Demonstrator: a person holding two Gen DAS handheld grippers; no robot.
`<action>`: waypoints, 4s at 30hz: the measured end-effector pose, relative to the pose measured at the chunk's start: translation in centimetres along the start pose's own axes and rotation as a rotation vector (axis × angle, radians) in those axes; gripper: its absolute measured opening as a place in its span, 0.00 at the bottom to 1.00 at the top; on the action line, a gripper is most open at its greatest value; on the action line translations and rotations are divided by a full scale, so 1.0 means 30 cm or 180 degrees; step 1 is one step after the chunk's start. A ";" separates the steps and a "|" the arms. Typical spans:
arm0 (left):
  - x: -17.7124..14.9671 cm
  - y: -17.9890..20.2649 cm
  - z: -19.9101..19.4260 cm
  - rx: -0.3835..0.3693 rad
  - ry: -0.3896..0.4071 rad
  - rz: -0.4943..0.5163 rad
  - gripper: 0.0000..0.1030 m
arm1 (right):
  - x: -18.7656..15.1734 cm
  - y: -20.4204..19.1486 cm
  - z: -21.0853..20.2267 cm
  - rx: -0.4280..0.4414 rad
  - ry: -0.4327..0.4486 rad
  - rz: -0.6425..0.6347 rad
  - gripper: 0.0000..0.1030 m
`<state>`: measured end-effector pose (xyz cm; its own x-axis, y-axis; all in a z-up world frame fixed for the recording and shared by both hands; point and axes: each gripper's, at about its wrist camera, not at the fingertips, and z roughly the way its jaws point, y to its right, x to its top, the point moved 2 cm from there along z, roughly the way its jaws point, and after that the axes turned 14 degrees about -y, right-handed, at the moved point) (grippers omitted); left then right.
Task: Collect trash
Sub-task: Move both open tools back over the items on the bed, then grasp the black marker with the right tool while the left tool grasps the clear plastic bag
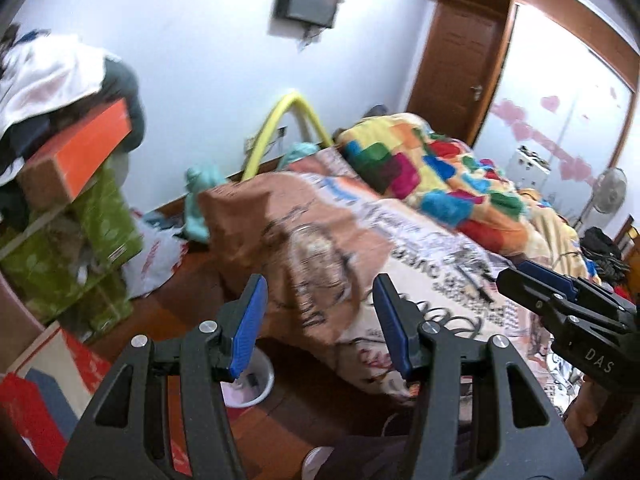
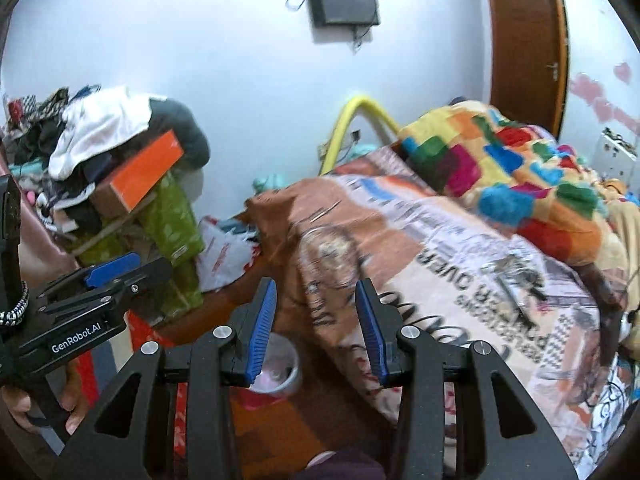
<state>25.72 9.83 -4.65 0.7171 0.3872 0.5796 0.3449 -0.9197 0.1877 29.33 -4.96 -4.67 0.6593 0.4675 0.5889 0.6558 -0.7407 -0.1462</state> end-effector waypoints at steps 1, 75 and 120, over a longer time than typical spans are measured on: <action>0.009 0.038 0.001 -0.0022 0.0023 0.0052 0.52 | -0.002 0.025 -0.017 -0.0026 0.0031 0.0021 0.37; 0.030 1.023 1.248 -0.0589 -0.1411 0.1335 0.50 | -0.282 1.079 0.503 -0.0448 -0.1219 0.0627 0.12; 0.096 0.642 0.396 -0.0756 -0.0378 0.1111 0.06 | -0.081 0.571 0.026 -0.0370 -0.0215 0.0627 0.12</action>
<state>41.62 -6.00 -8.80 0.8354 0.0425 0.5480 -0.0695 -0.9808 0.1820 39.25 -18.42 -9.23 0.7960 0.3367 0.5030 0.4679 -0.8695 -0.1583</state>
